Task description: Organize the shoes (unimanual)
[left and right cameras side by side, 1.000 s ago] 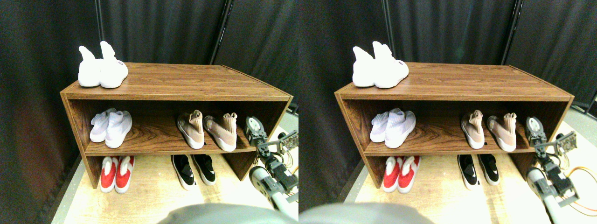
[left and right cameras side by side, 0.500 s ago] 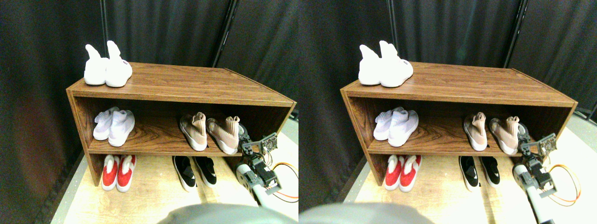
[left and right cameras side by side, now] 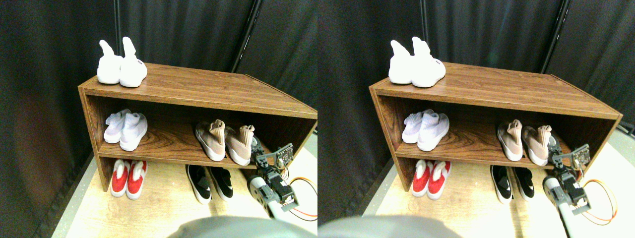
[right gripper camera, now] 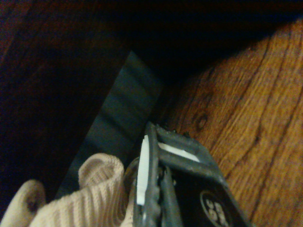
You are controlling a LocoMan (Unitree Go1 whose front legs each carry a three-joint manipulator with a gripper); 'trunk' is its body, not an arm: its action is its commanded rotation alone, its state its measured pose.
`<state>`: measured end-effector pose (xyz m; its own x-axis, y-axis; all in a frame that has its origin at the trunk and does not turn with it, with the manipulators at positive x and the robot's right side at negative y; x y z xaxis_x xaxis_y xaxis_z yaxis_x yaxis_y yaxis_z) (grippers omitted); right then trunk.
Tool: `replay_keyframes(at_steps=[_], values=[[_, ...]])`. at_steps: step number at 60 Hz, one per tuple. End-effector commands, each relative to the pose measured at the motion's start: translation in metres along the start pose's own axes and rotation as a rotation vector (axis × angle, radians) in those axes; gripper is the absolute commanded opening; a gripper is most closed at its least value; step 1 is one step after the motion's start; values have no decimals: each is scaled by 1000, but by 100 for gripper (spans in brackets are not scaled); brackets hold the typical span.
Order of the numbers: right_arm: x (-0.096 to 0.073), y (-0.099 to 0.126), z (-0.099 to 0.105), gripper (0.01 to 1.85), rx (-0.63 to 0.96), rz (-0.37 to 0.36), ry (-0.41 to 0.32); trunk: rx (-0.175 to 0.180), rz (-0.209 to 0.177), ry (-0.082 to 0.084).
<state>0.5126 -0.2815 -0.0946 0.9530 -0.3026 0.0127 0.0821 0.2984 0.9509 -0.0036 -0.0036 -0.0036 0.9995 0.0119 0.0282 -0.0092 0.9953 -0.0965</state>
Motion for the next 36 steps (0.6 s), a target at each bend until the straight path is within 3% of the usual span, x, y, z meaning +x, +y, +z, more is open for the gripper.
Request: replay_keyframes(at_steps=[1,36], values=[[-1,4,-2,6,-16,29,10,-22,18,18],[-5,5,-18,6,22,31,-33,-18,26,12]])
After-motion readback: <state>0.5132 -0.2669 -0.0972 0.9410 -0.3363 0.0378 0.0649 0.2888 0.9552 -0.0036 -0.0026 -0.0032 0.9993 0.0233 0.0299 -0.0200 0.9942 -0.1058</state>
